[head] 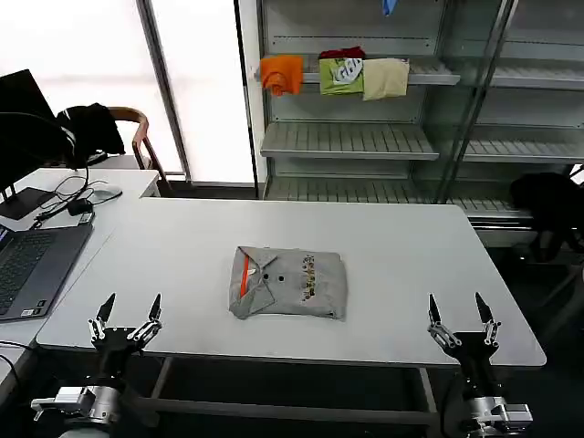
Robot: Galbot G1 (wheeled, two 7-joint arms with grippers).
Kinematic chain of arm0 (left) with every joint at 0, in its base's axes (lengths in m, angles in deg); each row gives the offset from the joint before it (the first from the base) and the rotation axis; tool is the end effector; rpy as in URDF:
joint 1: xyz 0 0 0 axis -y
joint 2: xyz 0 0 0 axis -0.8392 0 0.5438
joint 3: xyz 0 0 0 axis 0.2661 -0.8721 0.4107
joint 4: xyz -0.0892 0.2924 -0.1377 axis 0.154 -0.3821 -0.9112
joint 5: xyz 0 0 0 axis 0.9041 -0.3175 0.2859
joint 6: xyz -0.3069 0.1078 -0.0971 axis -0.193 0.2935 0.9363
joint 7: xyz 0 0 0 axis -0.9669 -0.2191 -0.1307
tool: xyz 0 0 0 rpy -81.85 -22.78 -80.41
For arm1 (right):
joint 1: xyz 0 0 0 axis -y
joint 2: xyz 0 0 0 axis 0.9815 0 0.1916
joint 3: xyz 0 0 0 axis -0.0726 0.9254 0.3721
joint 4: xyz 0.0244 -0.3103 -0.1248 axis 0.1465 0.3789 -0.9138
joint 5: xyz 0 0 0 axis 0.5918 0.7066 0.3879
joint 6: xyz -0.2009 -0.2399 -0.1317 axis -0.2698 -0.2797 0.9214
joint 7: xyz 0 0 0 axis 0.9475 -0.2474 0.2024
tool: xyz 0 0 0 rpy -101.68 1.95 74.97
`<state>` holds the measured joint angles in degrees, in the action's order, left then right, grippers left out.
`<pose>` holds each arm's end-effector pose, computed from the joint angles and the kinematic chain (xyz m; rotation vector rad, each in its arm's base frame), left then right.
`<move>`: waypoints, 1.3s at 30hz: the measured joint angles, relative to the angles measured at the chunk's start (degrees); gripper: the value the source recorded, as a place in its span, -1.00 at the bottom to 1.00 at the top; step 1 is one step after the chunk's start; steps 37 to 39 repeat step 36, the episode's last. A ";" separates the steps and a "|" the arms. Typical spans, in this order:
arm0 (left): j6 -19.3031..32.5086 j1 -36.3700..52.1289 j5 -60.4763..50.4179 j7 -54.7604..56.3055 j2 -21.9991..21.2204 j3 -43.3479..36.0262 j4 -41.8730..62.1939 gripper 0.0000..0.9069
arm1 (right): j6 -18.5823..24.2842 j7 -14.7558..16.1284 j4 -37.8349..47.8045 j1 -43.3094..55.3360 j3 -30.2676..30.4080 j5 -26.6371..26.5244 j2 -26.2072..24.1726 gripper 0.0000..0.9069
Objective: Fold and organize the clothes.
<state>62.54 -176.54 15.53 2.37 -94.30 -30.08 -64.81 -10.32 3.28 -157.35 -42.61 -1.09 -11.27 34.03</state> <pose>0.1888 0.1217 -0.2821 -0.0657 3.0931 0.1212 0.1777 -0.0991 -0.2917 0.0441 2.9631 -0.1280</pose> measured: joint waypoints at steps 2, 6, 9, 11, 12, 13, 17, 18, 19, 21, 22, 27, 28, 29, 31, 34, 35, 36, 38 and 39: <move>0.31 -0.31 0.02 -0.24 0.09 0.09 0.00 1.00 | 0.29 0.10 0.00 -0.34 -0.18 0.14 -0.07 1.00; 0.67 -0.89 0.07 -0.65 0.12 0.11 -0.30 1.00 | 0.72 0.31 0.00 -0.58 -0.28 0.30 -0.07 1.00; 0.83 -1.22 0.26 -1.01 0.07 -0.06 -0.75 1.00 | 0.96 0.57 0.07 -0.79 -0.18 0.32 -0.09 1.00; 0.86 -1.42 0.35 -1.29 -0.01 -0.26 -1.13 1.00 | 1.05 0.65 0.07 -0.95 -0.12 0.33 -0.15 1.00; 0.89 -1.50 0.36 -1.44 -0.03 -0.34 -1.33 1.00 | 1.05 0.65 0.07 -1.07 -0.06 0.35 -0.18 1.00; 0.93 -1.55 0.37 -1.51 -0.07 -0.43 -1.53 1.00 | 1.01 0.59 0.07 -1.17 0.05 0.37 -0.21 1.00; 0.98 -1.53 0.38 -1.72 -0.07 -0.52 -1.80 1.00 | 0.76 0.45 0.07 -1.29 0.08 0.40 -0.25 1.00; 1.00 -1.55 0.38 -1.73 -0.07 -0.52 -1.79 1.00 | 0.76 0.47 0.07 -1.35 0.05 0.41 -0.27 1.00; 1.02 -1.61 0.38 -1.73 -0.07 -0.52 -1.79 1.00 | 0.76 0.47 0.07 -1.40 0.05 0.42 -0.28 1.00; 1.08 -1.75 0.38 -1.74 -0.10 -0.52 -1.77 1.00 | 0.76 0.46 0.07 -1.47 0.05 0.42 -0.26 1.00; 1.11 -1.84 0.38 -1.77 -0.12 -0.50 -1.78 1.00 | 0.76 0.47 0.07 -1.51 0.05 0.42 -0.23 1.00; 1.16 -1.97 0.37 -1.78 -0.18 -0.20 -1.92 1.00 | 0.76 0.55 0.08 -1.70 0.25 0.42 -0.11 1.00; 1.17 -2.04 0.37 -1.78 -0.19 -0.10 -2.00 1.00 | 0.77 0.56 0.08 -1.72 0.28 0.42 -0.12 1.00; 1.18 -2.11 0.37 -1.78 -0.19 -0.02 -2.10 1.00 | 0.76 0.62 0.08 -1.76 0.31 0.41 -0.16 1.00; 1.20 -2.22 0.36 -1.80 -0.23 0.14 -2.17 1.00 | 0.76 0.66 0.08 -1.82 0.37 0.39 -0.30 1.00; 1.21 -2.31 0.34 -1.79 -0.33 0.37 -2.21 1.00 | 0.63 0.71 0.01 -1.86 0.40 0.37 -0.41 1.00; 1.23 -2.35 0.34 -1.79 -0.34 0.41 -2.23 1.00 | 0.55 0.66 -0.05 -1.84 0.41 0.32 -0.40 1.00; 1.23 -2.38 0.34 -1.79 -0.35 0.42 -2.23 1.00 | 0.44 0.58 -0.11 -1.80 0.41 0.26 -0.34 1.00; 1.23 -2.38 0.34 -1.79 -0.35 0.42 -2.23 1.00 | 0.44 0.58 -0.11 -1.80 0.41 0.26 -0.34 1.00; 1.23 -2.38 0.34 -1.79 -0.35 0.42 -2.23 1.00 | 0.44 0.58 -0.11 -1.80 0.41 0.26 -0.34 1.00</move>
